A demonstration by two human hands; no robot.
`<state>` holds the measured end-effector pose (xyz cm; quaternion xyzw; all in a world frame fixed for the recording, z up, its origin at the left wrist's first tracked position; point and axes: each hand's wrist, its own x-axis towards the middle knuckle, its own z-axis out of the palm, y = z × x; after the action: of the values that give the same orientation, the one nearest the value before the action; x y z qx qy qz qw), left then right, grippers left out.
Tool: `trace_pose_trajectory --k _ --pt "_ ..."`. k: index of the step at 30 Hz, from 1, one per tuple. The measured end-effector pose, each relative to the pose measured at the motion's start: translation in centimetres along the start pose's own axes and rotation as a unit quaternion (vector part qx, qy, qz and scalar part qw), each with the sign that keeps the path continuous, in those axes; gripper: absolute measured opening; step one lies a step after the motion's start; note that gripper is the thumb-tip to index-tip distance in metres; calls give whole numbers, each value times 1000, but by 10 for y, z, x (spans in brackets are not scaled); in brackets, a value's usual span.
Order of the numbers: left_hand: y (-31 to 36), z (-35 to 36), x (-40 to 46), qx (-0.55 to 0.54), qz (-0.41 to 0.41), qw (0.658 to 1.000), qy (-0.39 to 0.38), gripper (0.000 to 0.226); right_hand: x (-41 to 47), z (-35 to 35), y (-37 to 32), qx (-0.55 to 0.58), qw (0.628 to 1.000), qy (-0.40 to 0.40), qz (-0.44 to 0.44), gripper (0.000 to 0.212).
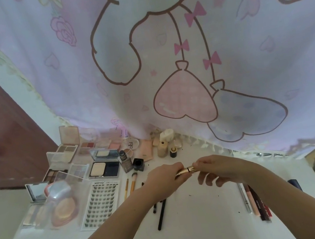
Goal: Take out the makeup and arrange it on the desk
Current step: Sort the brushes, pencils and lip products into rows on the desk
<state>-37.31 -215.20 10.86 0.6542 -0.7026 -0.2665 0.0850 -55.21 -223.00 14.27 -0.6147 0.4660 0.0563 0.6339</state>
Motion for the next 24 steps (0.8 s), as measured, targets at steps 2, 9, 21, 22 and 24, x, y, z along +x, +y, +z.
trace_pose_trajectory --k 2,9,21,22,24 --pt "3 3 2 22 10 1000 -3 32 0 1 1 -15 1000 24 8 41" --pt "5 6 3 23 12 1000 -4 31 -4 -5 7 13 1000 13 21 37" --pt "8 8 5 9 19 1000 0 31 -4 -1 10 -24 998 43 43 50" --pt "8 8 5 8 18 1000 -1 31 -4 -2 10 -26 998 46 39 46" --pt "7 9 4 9 15 1000 -4 31 -4 -3 12 -14 999 34 11 31"
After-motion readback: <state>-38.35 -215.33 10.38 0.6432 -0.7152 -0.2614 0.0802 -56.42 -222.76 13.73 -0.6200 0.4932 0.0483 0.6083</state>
